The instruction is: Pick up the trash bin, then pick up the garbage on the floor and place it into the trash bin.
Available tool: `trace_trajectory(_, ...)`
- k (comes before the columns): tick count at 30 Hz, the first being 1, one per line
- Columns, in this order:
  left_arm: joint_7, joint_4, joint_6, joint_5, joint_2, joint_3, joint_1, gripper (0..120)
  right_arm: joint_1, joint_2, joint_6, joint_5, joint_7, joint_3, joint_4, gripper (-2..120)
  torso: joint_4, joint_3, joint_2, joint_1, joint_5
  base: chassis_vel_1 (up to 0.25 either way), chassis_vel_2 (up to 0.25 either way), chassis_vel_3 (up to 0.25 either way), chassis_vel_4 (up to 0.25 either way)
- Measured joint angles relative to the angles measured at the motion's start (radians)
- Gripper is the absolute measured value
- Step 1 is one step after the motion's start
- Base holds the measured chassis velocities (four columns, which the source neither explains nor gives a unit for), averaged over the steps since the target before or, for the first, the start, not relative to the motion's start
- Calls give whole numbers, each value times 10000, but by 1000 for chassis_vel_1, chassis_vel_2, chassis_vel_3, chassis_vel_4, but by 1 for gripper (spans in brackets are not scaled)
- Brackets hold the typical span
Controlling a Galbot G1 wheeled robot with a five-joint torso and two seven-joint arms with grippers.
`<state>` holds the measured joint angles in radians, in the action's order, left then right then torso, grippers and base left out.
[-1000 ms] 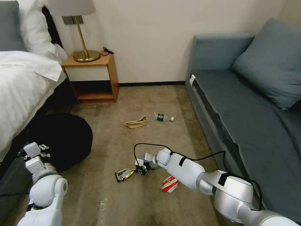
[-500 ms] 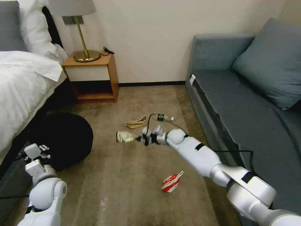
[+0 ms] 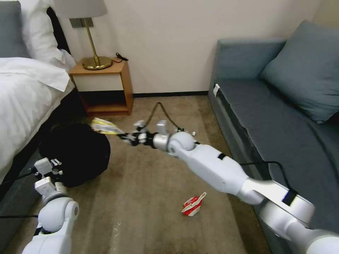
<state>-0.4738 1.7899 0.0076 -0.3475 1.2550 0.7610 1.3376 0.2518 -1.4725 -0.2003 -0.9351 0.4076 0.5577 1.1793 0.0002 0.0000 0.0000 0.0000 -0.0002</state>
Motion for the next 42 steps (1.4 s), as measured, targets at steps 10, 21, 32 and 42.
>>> trace_trajectory(10, 58, 393, -12, -227, 281, -206, 128, 7, 208, -1355, 312, -41, -121, 125, -1559, 0, 0, 0, 0, 0, 0, 0, 0, 0, 0)
trace_trajectory(21, 146, 713, -203, -155, 645, -412, 363, 7, 413, -1344, 1094, 1518, -94, 131, -3131, 0, -5, 0, 0, 0, 1, 0, 0, 0, 0)
trace_trajectory(32, 180, 622, -261, 70, 793, -402, 367, 7, 403, -1348, 1076, 1665, -149, 415, -2299, 35, -2, 0, 1, 0, 2, 0, 0, 0, 0)
trace_trajectory(42, 177, 366, -310, 116, 770, -354, 265, 7, 472, -1354, 970, 1590, -227, 542, -1519, 72, -2, 0, 0, 0, 2, 0, 0, 0, 0)
